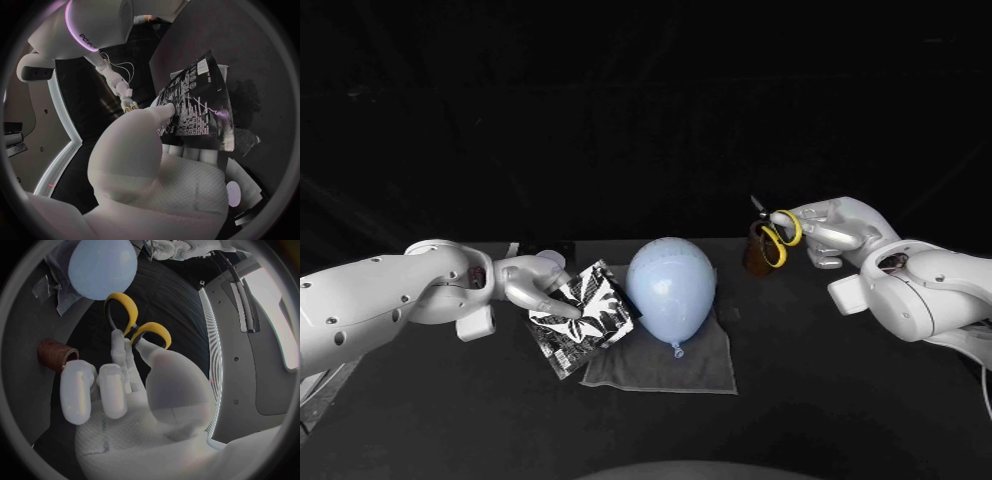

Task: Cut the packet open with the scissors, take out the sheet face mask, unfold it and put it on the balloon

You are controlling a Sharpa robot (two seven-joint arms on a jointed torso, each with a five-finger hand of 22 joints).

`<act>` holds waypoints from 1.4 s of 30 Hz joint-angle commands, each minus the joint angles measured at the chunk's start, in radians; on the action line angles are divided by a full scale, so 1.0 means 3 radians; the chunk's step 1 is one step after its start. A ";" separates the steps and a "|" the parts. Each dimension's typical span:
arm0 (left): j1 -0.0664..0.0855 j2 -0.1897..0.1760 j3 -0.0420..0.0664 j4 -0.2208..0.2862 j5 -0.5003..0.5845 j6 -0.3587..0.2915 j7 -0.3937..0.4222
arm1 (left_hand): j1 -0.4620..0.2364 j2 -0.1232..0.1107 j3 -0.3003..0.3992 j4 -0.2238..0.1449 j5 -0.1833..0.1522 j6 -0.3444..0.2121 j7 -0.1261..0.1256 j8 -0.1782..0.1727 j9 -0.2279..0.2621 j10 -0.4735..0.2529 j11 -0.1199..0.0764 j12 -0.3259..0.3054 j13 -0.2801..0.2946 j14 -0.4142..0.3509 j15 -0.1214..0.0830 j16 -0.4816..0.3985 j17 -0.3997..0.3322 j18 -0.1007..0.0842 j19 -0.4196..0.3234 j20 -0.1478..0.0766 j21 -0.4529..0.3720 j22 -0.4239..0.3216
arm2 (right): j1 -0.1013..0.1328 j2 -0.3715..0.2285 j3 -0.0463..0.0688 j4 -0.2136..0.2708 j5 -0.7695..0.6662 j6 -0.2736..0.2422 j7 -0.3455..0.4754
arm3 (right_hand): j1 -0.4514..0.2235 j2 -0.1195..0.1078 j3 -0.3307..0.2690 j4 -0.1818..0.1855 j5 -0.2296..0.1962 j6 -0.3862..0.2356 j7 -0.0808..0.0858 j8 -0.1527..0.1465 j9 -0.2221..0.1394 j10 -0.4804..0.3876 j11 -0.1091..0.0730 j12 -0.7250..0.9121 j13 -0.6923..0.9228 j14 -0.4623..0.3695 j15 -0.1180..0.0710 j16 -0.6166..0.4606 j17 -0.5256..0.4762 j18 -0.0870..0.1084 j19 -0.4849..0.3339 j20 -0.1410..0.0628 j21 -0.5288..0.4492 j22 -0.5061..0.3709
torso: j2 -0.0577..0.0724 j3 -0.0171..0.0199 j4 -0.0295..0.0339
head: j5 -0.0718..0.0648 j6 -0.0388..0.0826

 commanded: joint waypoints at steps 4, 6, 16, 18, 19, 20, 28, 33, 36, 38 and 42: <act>-0.0036 0.0052 -0.0013 -0.0085 -0.0499 0.0237 0.0060 | 0.0027 0.0021 -0.0023 0.0003 0.0016 0.0001 -0.0037 -0.0004 0.0945 -0.0027 0.0004 0.0004 -0.0002 -0.0034 0.0004 -0.0017 0.0008 0.0042 -0.0024 0.0011 -0.0020 -0.0004 | -0.0015 0.0013 0.0004 -0.0020 -0.0008 0.0049 0.0065 | 0.0026 -0.0003 0.0983 -0.0960 0.0022 -0.0007 -0.0025 0.0014 0.0004 0.0113 -0.0146 0.0006 0.0000 0.0175 -0.0021 0.0013 0.0042 0.0007 0.0086 -0.0010 0.0019 0.0673 | 0.0001 -0.0008 0.0004 | 0.0049 -0.0052; -0.0055 0.0090 -0.0020 -0.0131 -0.0623 0.0219 0.0043 | 0.0027 0.0022 -0.0026 0.0005 0.0016 0.0000 -0.0037 -0.0006 0.0946 -0.0029 0.0004 0.0004 -0.0002 -0.0036 0.0005 -0.0017 0.0009 0.0042 -0.0025 0.0011 -0.0021 -0.0004 | -0.0022 0.0019 0.0004 -0.0024 -0.0008 0.0053 0.0068 | 0.0026 -0.0003 0.0983 -0.0960 0.0022 -0.0007 -0.0025 0.0014 0.0004 0.0113 -0.0146 0.0006 0.0000 0.0175 -0.0021 0.0013 0.0042 0.0007 0.0086 -0.0010 0.0019 0.0673 | -0.0001 -0.0006 0.0004 | 0.0070 -0.0067; -0.0108 0.0234 -0.0032 -0.0249 -0.0975 -0.0018 -0.0061 | 0.0028 0.0027 -0.0035 0.0018 0.0016 -0.0009 -0.0026 -0.0017 0.0946 -0.0037 0.0003 0.0004 -0.0003 -0.0042 0.0006 -0.0019 0.0015 0.0044 -0.0028 0.0014 -0.0022 -0.0003 | -0.0035 0.0033 0.0005 -0.0023 -0.0007 0.0065 0.0070 | 0.0026 -0.0004 0.0992 -0.0958 0.0021 -0.0011 -0.0025 0.0014 0.0010 0.0109 -0.0145 0.0006 0.0009 0.0175 -0.0021 0.0012 0.0042 0.0007 0.0086 -0.0011 0.0019 0.0673 | 0.0001 0.0004 -0.0004 | 0.0099 -0.0105; -0.0111 0.0253 -0.0032 -0.0274 -0.1011 -0.0110 -0.0097 | 0.0028 0.0024 -0.0042 0.0032 0.0017 -0.0027 -0.0011 -0.0036 0.0942 -0.0058 0.0009 0.0000 -0.0005 -0.0054 0.0011 -0.0024 0.0020 0.0044 -0.0036 0.0018 -0.0027 -0.0003 | -0.0035 0.0032 0.0005 -0.0021 -0.0007 0.0066 0.0070 | 0.0026 -0.0004 0.0992 -0.0958 0.0021 -0.0011 -0.0025 0.0014 0.0010 0.0109 -0.0145 0.0006 0.0009 0.0175 -0.0021 0.0012 0.0042 0.0007 0.0086 -0.0011 0.0019 0.0673 | -0.0001 0.0005 -0.0003 | 0.0102 -0.0112; -0.0113 0.0262 -0.0032 -0.0285 -0.1025 -0.0159 -0.0117 | 0.0028 0.0013 -0.0051 0.0040 0.0017 -0.0043 0.0005 -0.0052 0.0938 -0.0084 0.0017 -0.0004 -0.0007 -0.0066 0.0016 -0.0029 0.0024 0.0044 -0.0043 0.0022 -0.0030 -0.0003 | -0.0036 0.0031 0.0005 -0.0018 -0.0007 0.0067 0.0071 | 0.0026 -0.0004 0.0992 -0.0958 0.0021 -0.0011 -0.0025 0.0014 0.0010 0.0109 -0.0145 0.0006 0.0009 0.0175 -0.0021 0.0012 0.0042 0.0007 0.0086 -0.0011 0.0019 0.0673 | -0.0002 0.0004 -0.0003 | 0.0102 -0.0116; -0.0114 0.0272 -0.0033 -0.0297 -0.1039 -0.0218 -0.0141 | 0.0026 -0.0045 -0.0095 0.0040 0.0016 -0.0072 0.0031 -0.0074 0.0937 -0.0151 0.0038 -0.0005 -0.0011 -0.0078 0.0028 -0.0033 0.0032 0.0044 -0.0048 0.0028 -0.0031 -0.0001 | -0.0036 0.0030 0.0005 -0.0016 -0.0007 0.0068 0.0072 | 0.0026 -0.0004 0.0992 -0.0958 0.0021 -0.0011 -0.0025 0.0014 0.0010 0.0109 -0.0145 0.0006 0.0009 0.0175 -0.0021 0.0012 0.0042 0.0007 0.0086 -0.0011 0.0019 0.0673 | -0.0002 0.0005 -0.0004 | 0.0102 -0.0119; -0.0117 0.0307 -0.0033 -0.0339 -0.1077 -0.0622 -0.0277 | -0.0216 -0.0604 -0.0541 0.0260 0.0014 -0.0490 0.0232 -0.0460 0.0724 -0.0694 0.0223 0.0007 -0.0008 -0.0399 0.0183 -0.0150 0.0025 0.0029 -0.0299 0.0174 -0.0191 -0.0020 | -0.0036 0.0024 0.0006 -0.0008 -0.0004 0.0070 0.0076 | 0.0026 -0.0004 0.0992 -0.0958 0.0021 -0.0011 -0.0025 0.0014 0.0010 0.0109 -0.0145 0.0006 0.0009 0.0175 -0.0021 0.0012 0.0042 0.0007 0.0086 -0.0011 0.0019 0.0673 | -0.0002 0.0001 0.0001 | 0.0106 -0.0136; -0.0117 0.0307 -0.0033 -0.0348 -0.1081 -0.0863 -0.0292 | -0.0164 -0.0709 -0.0875 0.0349 0.0016 -0.0691 0.0339 -0.0612 0.0632 -0.1003 0.0340 0.0011 -0.0007 -0.0818 0.0315 -0.0241 -0.0043 0.0019 -0.0618 0.0312 -0.0357 -0.0021 | -0.0036 0.0021 0.0006 -0.0005 -0.0004 0.0074 0.0079 | 0.0026 -0.0004 0.0992 -0.0958 0.0021 -0.0011 -0.0025 0.0014 0.0010 0.0109 -0.0145 0.0006 0.0009 0.0175 -0.0021 0.0012 0.0042 0.0007 0.0086 -0.0011 0.0019 0.0673 | -0.0001 -0.0001 0.0003 | 0.0112 -0.0142; -0.0117 0.0303 -0.0033 -0.0353 -0.1082 -0.1013 -0.0281 | 0.0164 -0.0530 -0.1709 0.0527 0.0018 -0.0821 0.0398 -0.0666 0.0561 -0.1231 0.0402 0.0033 0.0000 -0.1199 0.0406 -0.0207 -0.0110 -0.0040 -0.0990 0.0362 -0.0351 -0.0012 | -0.0037 0.0019 0.0006 -0.0005 -0.0003 0.0078 0.0080 | 0.0026 -0.0004 0.0992 -0.0958 0.0021 -0.0011 -0.0025 0.0014 0.0010 0.0109 -0.0145 0.0006 0.0009 0.0175 -0.0021 0.0012 0.0042 0.0007 0.0086 -0.0011 0.0019 0.0673 | 0.0000 -0.0002 0.0005 | 0.0111 -0.0149; -0.0117 0.0301 -0.0032 -0.0357 -0.1085 -0.1083 -0.0278 | 0.0408 -0.0436 -0.2173 0.0688 0.0019 -0.0871 0.0420 -0.0657 0.0526 -0.1317 0.0432 0.0033 -0.0002 -0.1324 0.0436 -0.0203 -0.0131 -0.0086 -0.1103 0.0363 -0.0360 -0.0013 | -0.0037 0.0019 0.0006 -0.0005 -0.0003 0.0081 0.0080 | 0.0026 -0.0004 0.0992 -0.0958 0.0021 -0.0011 -0.0025 0.0014 0.0010 0.0109 -0.0145 0.0006 0.0009 0.0175 -0.0021 0.0012 0.0042 0.0007 0.0086 -0.0011 0.0019 0.0673 | -0.0002 -0.0003 0.0005 | 0.0113 -0.0151; -0.0117 0.0289 -0.0030 -0.0363 -0.1088 -0.1191 -0.0257 | 0.0503 -0.0485 -0.2408 0.0696 0.0022 -0.0957 0.0451 -0.0636 0.0491 -0.1436 0.0467 0.0030 -0.0002 -0.1498 0.0482 -0.0215 -0.0158 -0.0179 -0.1603 0.0366 -0.0395 -0.0046 | -0.0037 0.0016 0.0006 -0.0004 -0.0003 0.0086 0.0082 | 0.0026 -0.0004 0.0992 -0.0958 0.0021 -0.0011 -0.0025 0.0014 0.0010 0.0109 -0.0145 0.0006 0.0009 0.0175 -0.0021 0.0012 0.0042 0.0007 0.0086 -0.0011 0.0019 0.0673 | -0.0003 -0.0003 0.0002 | 0.0115 -0.0153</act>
